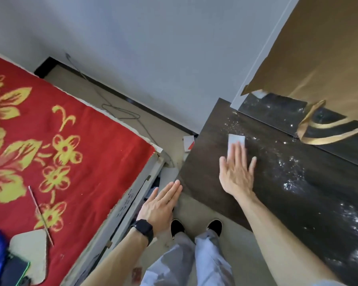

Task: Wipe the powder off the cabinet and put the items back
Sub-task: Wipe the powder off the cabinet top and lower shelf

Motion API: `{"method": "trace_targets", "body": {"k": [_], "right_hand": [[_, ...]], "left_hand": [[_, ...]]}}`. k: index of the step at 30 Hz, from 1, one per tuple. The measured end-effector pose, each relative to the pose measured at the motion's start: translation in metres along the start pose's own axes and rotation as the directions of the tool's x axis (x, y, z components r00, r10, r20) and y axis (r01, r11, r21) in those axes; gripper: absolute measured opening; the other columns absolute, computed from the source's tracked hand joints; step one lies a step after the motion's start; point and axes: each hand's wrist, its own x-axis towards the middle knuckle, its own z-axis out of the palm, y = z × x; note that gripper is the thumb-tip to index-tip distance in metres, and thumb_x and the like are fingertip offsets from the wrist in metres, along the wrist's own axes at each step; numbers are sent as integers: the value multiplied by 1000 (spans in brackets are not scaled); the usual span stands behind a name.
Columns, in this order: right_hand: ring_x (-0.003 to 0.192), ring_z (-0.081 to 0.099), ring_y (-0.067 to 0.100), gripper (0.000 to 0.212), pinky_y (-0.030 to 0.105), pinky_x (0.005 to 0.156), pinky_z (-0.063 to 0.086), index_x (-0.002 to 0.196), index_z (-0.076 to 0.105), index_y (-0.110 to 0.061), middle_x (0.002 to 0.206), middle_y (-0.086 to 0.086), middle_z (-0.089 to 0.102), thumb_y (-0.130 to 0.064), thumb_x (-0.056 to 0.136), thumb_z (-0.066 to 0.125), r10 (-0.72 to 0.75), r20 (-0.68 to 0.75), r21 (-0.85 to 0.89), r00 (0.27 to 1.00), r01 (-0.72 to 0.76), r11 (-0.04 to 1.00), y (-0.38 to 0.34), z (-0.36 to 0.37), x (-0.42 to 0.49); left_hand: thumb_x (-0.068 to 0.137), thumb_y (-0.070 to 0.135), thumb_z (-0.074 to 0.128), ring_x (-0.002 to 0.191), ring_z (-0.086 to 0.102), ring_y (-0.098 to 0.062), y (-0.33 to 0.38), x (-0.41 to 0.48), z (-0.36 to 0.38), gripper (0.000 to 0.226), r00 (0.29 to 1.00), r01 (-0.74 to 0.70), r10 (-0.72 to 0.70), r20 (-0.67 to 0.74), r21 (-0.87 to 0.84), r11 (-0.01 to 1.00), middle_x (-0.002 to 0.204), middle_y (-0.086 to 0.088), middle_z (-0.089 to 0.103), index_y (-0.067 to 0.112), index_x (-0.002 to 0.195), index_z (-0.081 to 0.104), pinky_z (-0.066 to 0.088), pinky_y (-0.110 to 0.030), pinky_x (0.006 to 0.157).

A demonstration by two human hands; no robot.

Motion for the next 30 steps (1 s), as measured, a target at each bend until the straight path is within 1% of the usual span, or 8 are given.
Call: {"method": "trace_targets", "body": {"k": [2,5,10,13,17,19,24,30], "right_hand": [[154,-9,16,70,59,122,4,159,0,-13,168,3,-2,-52,101,4,132,-28,3,991,-132,991,21,-5,-26],[155,-4,19,68,56,122,1,159,4,-13,168,4,1,-51,103,9,-144,0,-39,990,143,989,-16,14,-64],[151,-21,10,62,59,121,0,158,-8,-22,165,-7,-18,-49,103,3,-427,47,-24,903,429,903,-72,6,23],[147,-30,6,63,55,121,-12,158,-12,-24,163,-9,-24,-51,102,0,-115,27,9,993,115,993,-26,-13,64],[149,-26,13,73,56,121,-10,158,-11,-17,162,-3,-25,-55,97,-3,305,53,33,951,-307,951,53,-24,40],[152,-20,19,77,56,122,-6,157,-9,-9,165,6,-17,-55,96,-1,267,23,-3,964,-267,964,47,-18,16],[151,-22,18,70,50,123,-10,158,-5,-10,166,4,-14,-51,101,6,-203,-13,16,979,203,979,-36,-7,50],[151,-19,14,64,51,123,-8,159,-8,-18,166,-2,-15,-48,103,6,-130,-15,44,991,130,990,-39,-24,119]], "left_hand": [[92,21,49,150,9,-17,5,1,-5,72,1000,3,-3,-29,-2,1000,163,5,5,19,157,17,24,-47,120],[86,28,64,137,46,-20,11,5,-4,62,994,19,-21,-107,-21,1000,153,-3,42,12,144,50,46,-42,106],[94,35,45,129,54,-19,5,20,-4,52,985,-11,16,-170,31,999,146,-2,52,14,140,55,45,-35,106],[97,43,36,143,37,-18,3,48,-26,59,990,31,-19,-138,84,996,158,1,34,18,150,41,27,-44,117],[103,48,18,149,-14,-9,3,99,-45,63,999,-9,13,-41,109,994,160,13,-19,25,157,-5,-6,-44,122],[104,46,16,149,-16,-10,6,114,-49,62,999,-37,39,-10,164,986,158,13,-25,25,155,-12,-4,-45,123],[104,51,12,149,-17,-12,4,123,-42,64,999,-53,49,24,264,963,160,8,-25,25,152,-21,-7,-45,123],[104,51,15,149,-16,-10,6,127,-43,65,998,-43,28,56,277,960,157,10,-30,25,153,-20,-1,-45,123]]}}
